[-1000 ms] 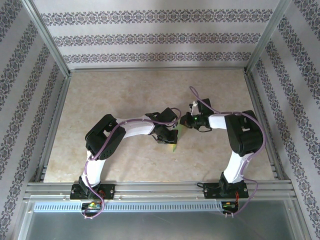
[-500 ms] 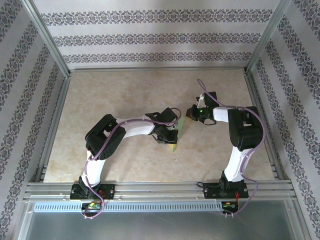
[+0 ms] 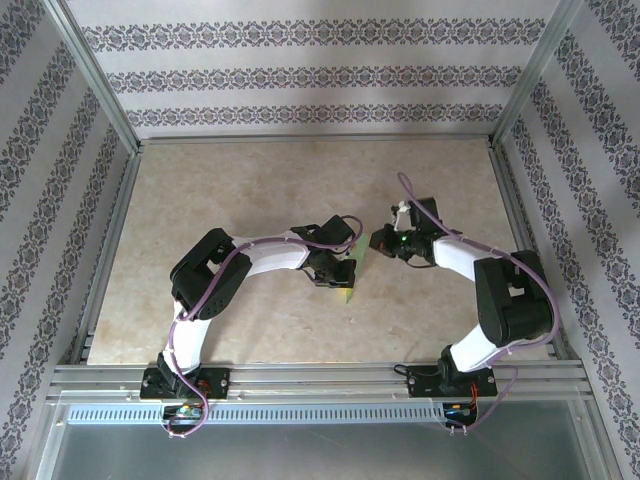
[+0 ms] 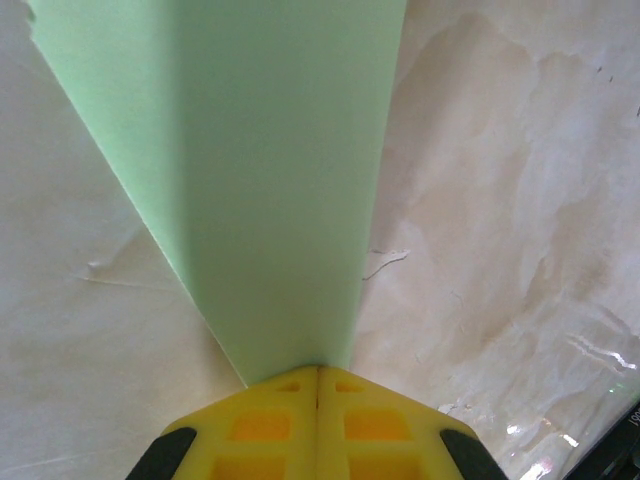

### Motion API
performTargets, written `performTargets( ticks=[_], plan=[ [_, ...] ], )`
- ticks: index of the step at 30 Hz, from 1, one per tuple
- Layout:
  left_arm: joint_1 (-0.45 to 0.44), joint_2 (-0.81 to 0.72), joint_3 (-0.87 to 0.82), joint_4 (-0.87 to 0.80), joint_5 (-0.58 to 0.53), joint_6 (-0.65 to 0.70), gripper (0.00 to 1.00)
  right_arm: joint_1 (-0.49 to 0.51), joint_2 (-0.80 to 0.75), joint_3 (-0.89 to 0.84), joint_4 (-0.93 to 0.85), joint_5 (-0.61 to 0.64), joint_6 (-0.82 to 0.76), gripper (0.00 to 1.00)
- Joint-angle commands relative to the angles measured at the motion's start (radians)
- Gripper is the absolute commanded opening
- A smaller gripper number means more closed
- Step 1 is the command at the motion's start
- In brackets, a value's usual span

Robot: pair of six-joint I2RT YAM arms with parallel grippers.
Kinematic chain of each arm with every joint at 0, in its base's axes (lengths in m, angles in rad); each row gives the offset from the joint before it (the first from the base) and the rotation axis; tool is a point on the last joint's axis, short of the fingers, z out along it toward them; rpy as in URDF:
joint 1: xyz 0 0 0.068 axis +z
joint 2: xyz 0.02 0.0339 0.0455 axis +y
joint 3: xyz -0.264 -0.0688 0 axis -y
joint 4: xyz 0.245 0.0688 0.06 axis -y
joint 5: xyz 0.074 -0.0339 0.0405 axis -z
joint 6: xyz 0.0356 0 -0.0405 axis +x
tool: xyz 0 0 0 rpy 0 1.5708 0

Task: Fold a paper plane with a square sheet of paper (fold left side to right side)
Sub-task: Fold the wing for the fifth time at the center of the table.

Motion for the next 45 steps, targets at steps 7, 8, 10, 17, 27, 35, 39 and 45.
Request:
performTargets(
  ticks=[7, 8, 10, 17, 27, 35, 39, 45],
  plan=[
    [-0.007, 0.068, -0.051, -0.133, -0.113, 0.019, 0.0, 0.127, 0.021, -0.056, 0.044, -0.002, 0.119, 0.0],
    [-0.007, 0.069, -0.051, -0.134, -0.113, 0.019, 0.0, 0.128, 0.027, -0.055, 0.046, 0.003, 0.117, 0.0],
    [-0.007, 0.067, -0.051, -0.134, -0.113, 0.019, 0.0, 0.13, 0.038, -0.05, 0.043, 0.01, 0.11, 0.0],
    [-0.008, 0.066, -0.054, -0.131, -0.111, 0.018, 0.0, 0.132, 0.102, -0.04, 0.04, 0.017, 0.097, 0.0],
    [-0.001, -0.04, -0.068, -0.051, -0.087, 0.018, 0.0, 0.132, 0.167, -0.055, -0.025, 0.033, 0.069, 0.0],
    [0.022, -0.165, -0.12, 0.136, 0.08, -0.057, 0.03, 0.132, 0.175, -0.066, -0.032, 0.03, 0.062, 0.0],
    [0.022, -0.17, -0.153, 0.198, 0.155, -0.115, 0.03, 0.132, 0.17, -0.068, -0.037, 0.035, 0.061, 0.0],
    [0.021, -0.146, -0.166, 0.21, 0.193, -0.129, 0.03, 0.134, 0.18, -0.067, -0.044, 0.042, 0.057, 0.0]
  ],
)
